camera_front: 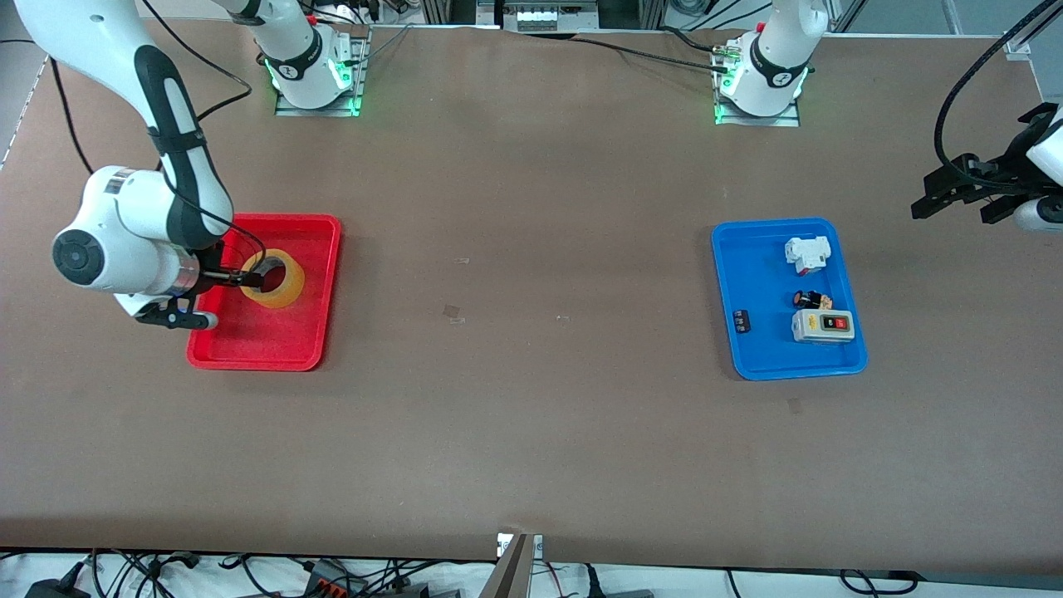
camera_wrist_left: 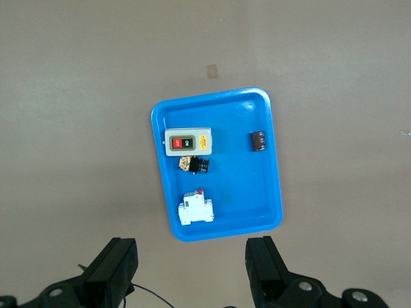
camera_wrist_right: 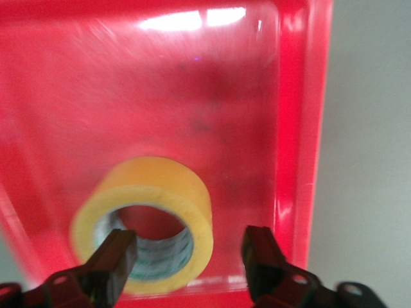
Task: Place and move tape with both arms
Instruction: 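Open the right gripper and raise it away from the tray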
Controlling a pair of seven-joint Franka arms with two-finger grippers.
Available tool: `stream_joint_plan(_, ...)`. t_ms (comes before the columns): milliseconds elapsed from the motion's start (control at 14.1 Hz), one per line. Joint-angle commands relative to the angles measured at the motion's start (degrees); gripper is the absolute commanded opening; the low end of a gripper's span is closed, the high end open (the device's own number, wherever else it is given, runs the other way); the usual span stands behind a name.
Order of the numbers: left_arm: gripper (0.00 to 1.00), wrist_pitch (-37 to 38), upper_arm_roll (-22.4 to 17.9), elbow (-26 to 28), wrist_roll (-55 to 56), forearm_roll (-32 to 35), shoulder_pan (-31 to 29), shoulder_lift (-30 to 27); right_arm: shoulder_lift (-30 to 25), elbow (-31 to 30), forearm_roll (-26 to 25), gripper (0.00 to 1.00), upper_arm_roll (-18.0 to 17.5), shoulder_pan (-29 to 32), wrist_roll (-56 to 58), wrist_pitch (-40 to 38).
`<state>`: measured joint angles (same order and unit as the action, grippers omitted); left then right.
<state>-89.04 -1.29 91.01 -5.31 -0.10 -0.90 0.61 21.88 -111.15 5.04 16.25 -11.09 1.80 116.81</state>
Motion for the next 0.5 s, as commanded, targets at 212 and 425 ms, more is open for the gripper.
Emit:
stream_joint_plan(212,1.00,1.0,0.6,-0.5,0.3,-0.7,-0.6,-0.4,-0.5,26.4,0.4,1.00,-0.3,0.4,0.8,-21.0)
stream_joint_plan(425,1.00,1.0,0.6,-0.5,0.2,-0.7,-0.6,-0.4,-0.5,32.5,0.5,1.00,-0.5,0.3,0.8,-22.5)
